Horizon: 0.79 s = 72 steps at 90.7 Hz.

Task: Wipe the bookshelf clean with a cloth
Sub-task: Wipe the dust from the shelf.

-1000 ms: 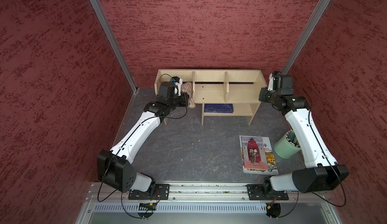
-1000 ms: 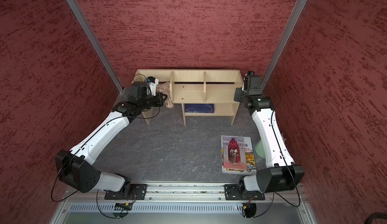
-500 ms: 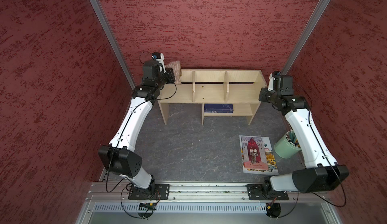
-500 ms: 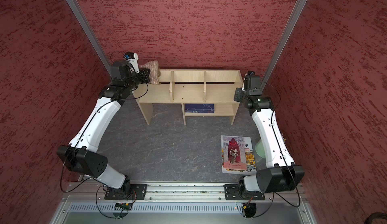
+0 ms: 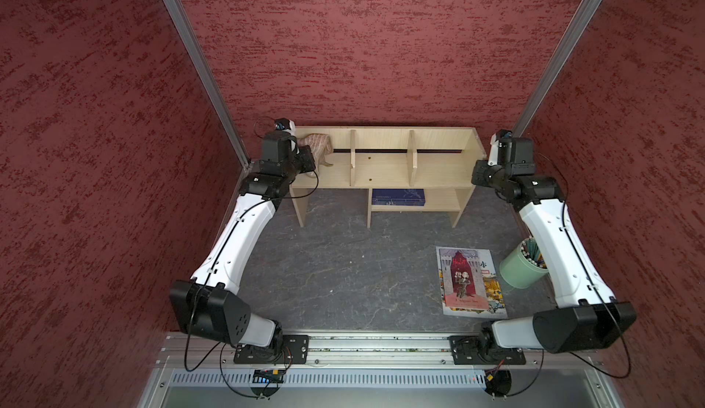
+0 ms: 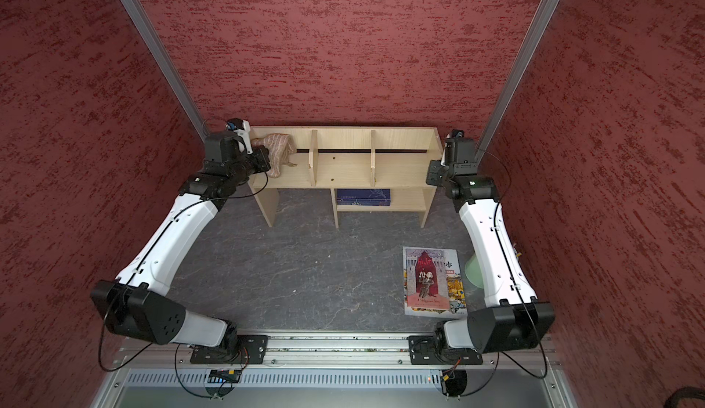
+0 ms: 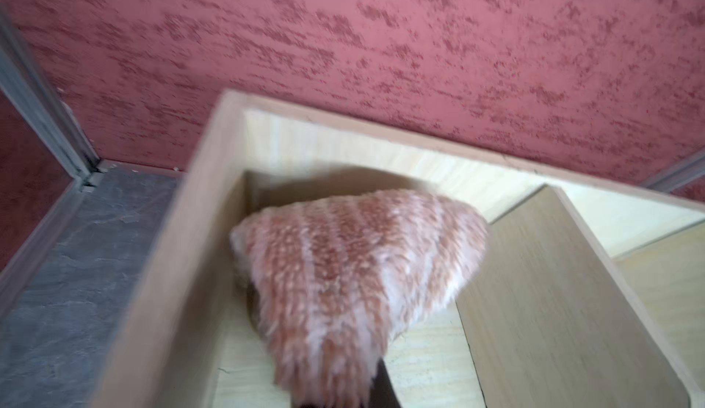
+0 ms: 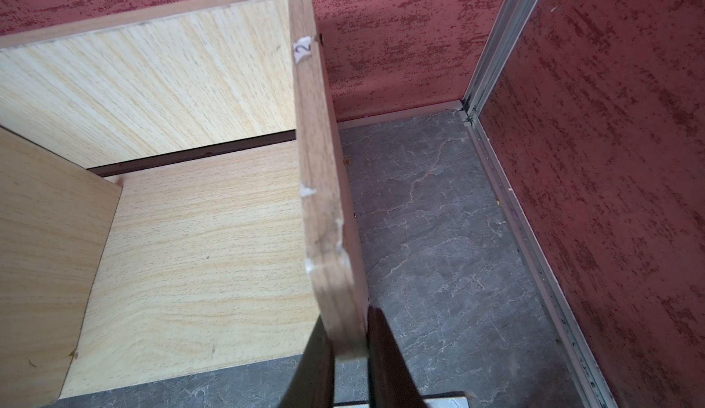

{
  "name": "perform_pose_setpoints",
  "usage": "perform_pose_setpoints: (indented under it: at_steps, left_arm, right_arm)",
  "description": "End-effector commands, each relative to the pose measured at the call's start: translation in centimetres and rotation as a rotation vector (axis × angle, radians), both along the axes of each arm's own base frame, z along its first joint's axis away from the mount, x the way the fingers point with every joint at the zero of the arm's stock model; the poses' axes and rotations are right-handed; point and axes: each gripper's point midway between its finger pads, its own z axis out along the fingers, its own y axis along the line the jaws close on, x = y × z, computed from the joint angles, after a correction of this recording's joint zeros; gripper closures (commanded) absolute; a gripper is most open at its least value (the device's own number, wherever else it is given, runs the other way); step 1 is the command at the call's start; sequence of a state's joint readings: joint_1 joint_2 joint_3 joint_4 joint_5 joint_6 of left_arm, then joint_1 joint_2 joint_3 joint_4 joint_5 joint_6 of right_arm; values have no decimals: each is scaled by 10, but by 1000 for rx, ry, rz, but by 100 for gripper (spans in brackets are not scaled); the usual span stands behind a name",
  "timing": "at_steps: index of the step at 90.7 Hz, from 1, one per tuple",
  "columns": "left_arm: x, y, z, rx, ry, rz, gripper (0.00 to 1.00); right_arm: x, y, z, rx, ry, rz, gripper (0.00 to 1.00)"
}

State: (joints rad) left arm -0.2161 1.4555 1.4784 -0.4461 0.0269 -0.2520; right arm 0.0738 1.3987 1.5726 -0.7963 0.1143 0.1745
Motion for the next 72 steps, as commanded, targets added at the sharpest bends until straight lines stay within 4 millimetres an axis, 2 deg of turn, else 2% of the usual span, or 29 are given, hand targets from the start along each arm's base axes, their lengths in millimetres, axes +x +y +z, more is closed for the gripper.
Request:
perform_pose_setpoints:
  at_steps: [1, 11, 20, 26, 32, 43, 47, 53, 61, 72]
  left_arm:
    - [-7, -42, 3, -9, -28, -140, 100]
    - [-8, -57, -2, -8, -14, -179, 100]
    - [-5, -57, -2, -9, -2, -170, 100]
    - [-7, -57, 5, -11, -17, -170, 100]
    - [-11, -54, 21, -6, -44, -167, 100]
    - [-19, -42, 47, 28, -93, -131, 100]
    - [-22, -39, 50, 43, -92, -126, 100]
    - [-25, -36, 48, 64, -76, -131, 100]
    - [-28, -39, 34, 84, -39, -159, 100]
    - [-29, -42, 10, 90, 31, -177, 83]
  right_arm:
    - [2, 15, -4, 90, -4, 41, 100]
    - [2, 16, -4, 93, -4, 44, 100]
    - [1, 16, -4, 92, -3, 45, 100]
    - [1, 16, -4, 89, -4, 46, 100]
    - [0, 15, -5, 85, -3, 45, 100]
    - [1, 15, -7, 87, 2, 44, 100]
    - [1, 16, -6, 90, -1, 45, 100]
    - [0, 15, -4, 90, -8, 44, 100]
    - [-1, 14, -5, 85, -8, 42, 100]
    - [-1, 15, -6, 86, -3, 44, 100]
